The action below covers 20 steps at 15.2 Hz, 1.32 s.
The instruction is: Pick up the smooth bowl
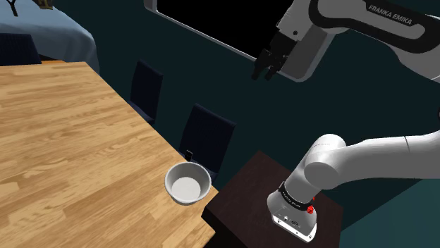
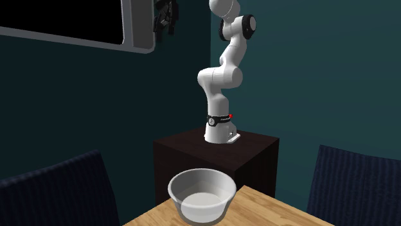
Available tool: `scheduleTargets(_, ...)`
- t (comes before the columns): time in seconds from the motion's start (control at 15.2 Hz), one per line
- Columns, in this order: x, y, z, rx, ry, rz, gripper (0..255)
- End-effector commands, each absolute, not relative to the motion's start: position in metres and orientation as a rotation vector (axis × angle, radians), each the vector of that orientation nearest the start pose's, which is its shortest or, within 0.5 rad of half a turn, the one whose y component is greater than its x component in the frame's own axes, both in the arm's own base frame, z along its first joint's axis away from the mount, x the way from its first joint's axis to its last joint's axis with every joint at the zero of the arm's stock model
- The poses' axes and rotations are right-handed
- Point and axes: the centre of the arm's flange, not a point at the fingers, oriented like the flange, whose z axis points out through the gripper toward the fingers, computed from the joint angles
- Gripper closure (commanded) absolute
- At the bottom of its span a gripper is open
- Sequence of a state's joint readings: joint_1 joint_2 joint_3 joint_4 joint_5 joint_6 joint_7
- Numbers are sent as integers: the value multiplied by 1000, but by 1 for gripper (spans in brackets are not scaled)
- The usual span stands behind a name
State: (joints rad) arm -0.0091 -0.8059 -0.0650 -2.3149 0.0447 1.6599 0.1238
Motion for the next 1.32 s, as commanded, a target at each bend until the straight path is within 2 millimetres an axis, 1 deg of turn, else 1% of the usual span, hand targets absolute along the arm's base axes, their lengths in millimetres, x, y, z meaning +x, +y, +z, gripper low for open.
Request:
scheduleTargets(0.0, 310, -26, 625, -3024, 276, -223, 0)
scheduleTargets(1.25, 353, 42, 387, -3026, 202, -138, 0)
